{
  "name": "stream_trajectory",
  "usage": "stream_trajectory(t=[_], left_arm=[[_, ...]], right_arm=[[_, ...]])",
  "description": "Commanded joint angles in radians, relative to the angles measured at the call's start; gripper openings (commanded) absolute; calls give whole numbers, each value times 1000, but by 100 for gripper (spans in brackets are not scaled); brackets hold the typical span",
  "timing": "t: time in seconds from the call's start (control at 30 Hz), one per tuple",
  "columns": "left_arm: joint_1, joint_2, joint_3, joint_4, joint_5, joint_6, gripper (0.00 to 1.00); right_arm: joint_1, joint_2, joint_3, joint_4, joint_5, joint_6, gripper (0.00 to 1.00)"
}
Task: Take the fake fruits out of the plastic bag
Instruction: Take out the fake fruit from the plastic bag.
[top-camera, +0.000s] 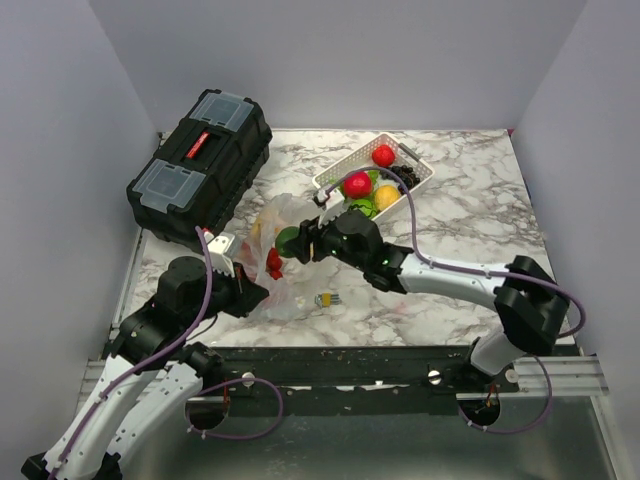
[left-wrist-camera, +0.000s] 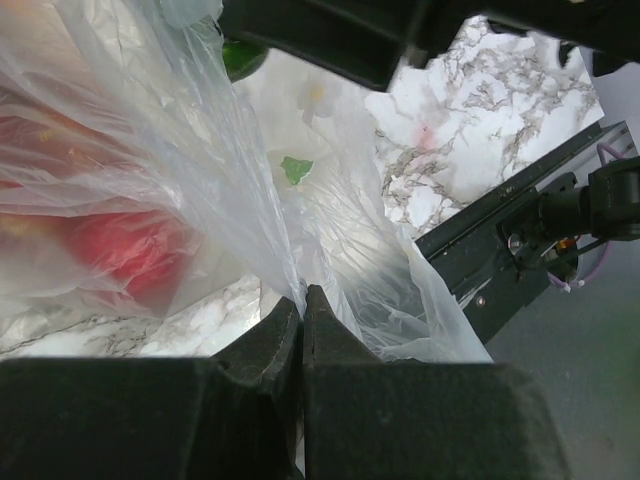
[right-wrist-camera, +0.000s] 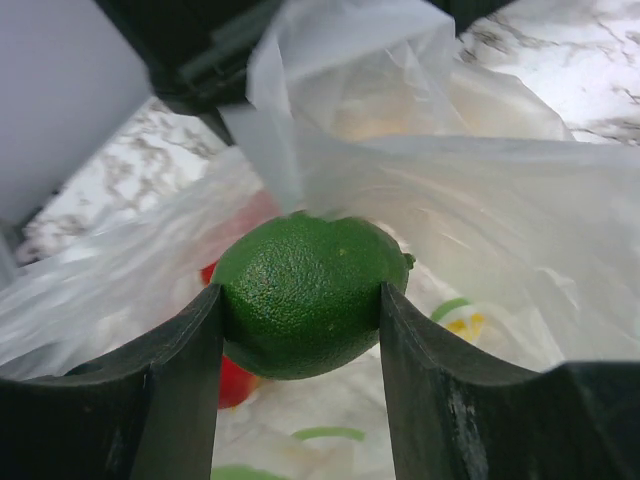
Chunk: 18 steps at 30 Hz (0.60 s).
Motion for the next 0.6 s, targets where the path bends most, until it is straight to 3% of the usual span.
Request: stream_trajectory(t=[0.0, 0.27, 0.57], left_arm=[[-3, 3, -9, 15, -8, 11, 0], [-4, -6, -7, 15, -5, 11, 0], [-4, -9, -7, 15, -4, 11, 0]], right_arm=[[0, -122, -56, 39, -130, 72, 13], [0, -286, -81, 4, -128, 64, 8], [-17, -433, -83, -35, 163, -89, 4]])
